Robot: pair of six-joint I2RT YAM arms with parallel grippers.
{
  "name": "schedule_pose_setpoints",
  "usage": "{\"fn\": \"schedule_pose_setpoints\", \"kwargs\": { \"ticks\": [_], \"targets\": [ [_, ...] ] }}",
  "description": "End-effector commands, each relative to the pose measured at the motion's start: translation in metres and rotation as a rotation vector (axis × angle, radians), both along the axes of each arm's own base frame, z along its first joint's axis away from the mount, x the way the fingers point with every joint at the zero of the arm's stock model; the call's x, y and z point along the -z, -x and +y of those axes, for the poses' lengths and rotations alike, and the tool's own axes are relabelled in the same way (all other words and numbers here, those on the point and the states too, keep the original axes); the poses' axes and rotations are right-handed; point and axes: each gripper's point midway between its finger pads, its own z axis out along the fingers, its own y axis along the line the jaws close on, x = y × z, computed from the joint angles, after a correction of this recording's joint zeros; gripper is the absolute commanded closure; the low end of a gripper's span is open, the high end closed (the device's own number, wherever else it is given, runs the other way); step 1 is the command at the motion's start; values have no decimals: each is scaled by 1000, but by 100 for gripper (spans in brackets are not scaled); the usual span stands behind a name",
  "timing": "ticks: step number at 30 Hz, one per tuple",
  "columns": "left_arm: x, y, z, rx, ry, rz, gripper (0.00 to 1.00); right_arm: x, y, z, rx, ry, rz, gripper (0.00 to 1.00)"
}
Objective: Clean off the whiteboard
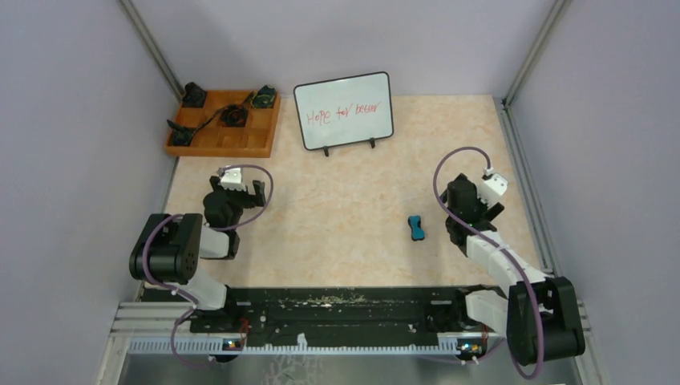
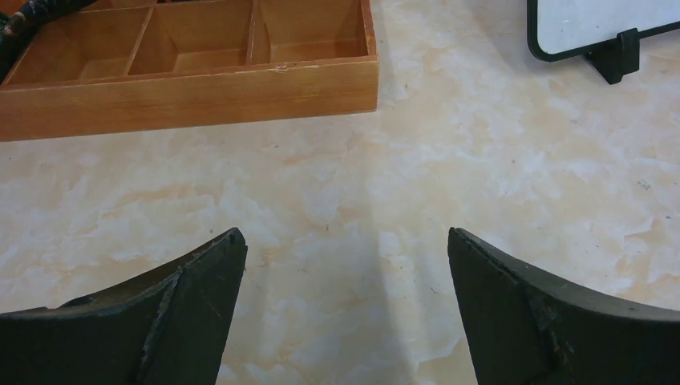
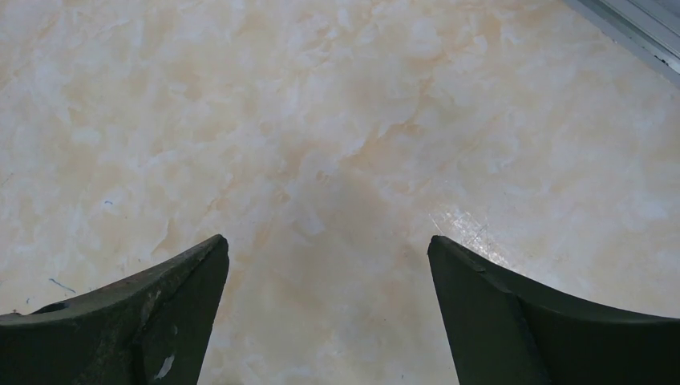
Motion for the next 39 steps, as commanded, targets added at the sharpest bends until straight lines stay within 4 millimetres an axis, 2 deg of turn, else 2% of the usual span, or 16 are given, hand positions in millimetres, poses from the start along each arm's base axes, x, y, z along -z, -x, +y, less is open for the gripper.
{"fn": "schedule_pose_setpoints", "kwargs": {
  "ticks": [1, 17, 21, 27, 29, 33, 36, 39],
  "targets": [
    [-7, -2, 0, 0, 3, -33, 0, -18, -13, 0, 7, 16, -49, 5],
    [-7, -2, 0, -1, 3, -33, 0, -19, -13, 1, 14, 26, -42, 3],
    [-7, -2, 0, 0, 2, -33, 0, -23, -15, 7, 5, 14, -48, 5],
    [-7, -2, 0, 0, 3, -33, 0, -62, -21, 27, -130, 0, 44, 18],
    [-7, -3, 0, -1, 2, -34, 0, -66, -18, 35, -185, -10, 105, 21],
    [-7, -2, 0, -1, 3, -34, 0, -58, -7, 60, -359, -51, 245, 30],
    [-7, -2, 0, -1, 3, -33, 0, -49, 4, 84, -504, -91, 338, 33],
    [-7, -2, 0, -1, 3, -33, 1, -49, 17, 102, -597, -77, 383, 34]
  ]
}}
